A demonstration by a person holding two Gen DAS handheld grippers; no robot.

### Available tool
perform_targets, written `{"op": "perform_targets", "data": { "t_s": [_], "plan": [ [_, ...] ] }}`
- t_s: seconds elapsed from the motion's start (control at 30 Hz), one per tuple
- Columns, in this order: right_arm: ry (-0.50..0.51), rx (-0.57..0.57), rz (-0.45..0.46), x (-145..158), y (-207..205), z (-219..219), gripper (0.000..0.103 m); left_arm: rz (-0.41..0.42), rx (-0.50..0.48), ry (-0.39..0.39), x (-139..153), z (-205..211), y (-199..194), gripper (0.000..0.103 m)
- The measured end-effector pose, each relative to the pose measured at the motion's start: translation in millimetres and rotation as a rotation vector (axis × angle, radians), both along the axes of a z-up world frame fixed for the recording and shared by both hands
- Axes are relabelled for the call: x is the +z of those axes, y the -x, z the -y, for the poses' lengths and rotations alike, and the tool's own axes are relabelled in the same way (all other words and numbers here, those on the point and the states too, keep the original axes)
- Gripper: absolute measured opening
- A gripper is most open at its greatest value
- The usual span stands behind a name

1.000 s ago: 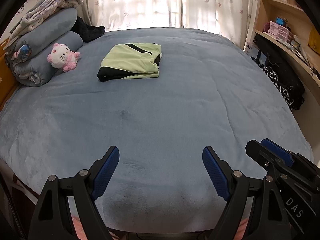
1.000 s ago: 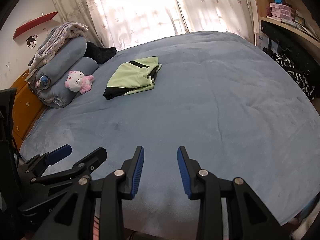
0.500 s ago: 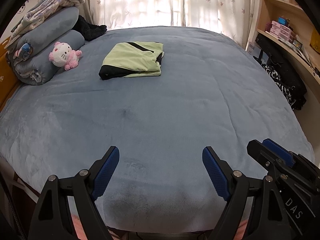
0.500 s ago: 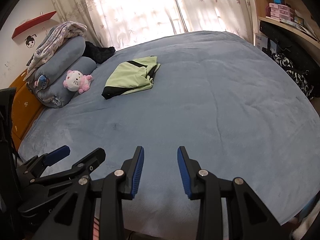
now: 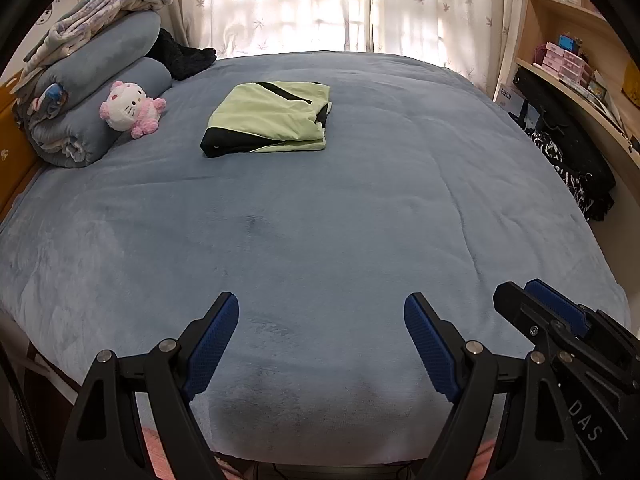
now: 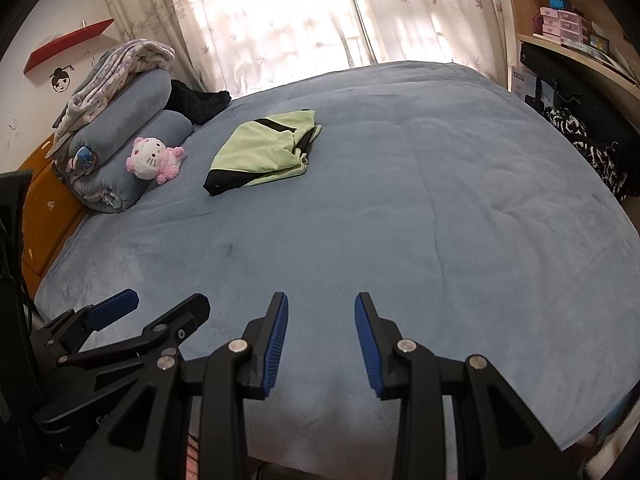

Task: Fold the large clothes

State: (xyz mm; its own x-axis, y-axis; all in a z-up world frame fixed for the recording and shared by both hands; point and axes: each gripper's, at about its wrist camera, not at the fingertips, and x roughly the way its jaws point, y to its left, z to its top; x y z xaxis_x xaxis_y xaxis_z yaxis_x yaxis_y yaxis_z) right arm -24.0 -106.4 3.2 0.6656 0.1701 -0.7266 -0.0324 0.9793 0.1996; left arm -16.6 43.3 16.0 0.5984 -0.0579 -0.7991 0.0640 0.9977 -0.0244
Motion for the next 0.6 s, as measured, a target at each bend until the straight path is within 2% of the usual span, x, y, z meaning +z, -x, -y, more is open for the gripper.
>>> {"op": "perform_targets", "data": {
  "t_s": [0.6],
  "plan": [
    [0.007,-0.004,0.000,-1.0,2.0,-8.4,0.035,0.008,0.012,-0.005,-1.8,1.2,5.6,0.082]
  ]
}}
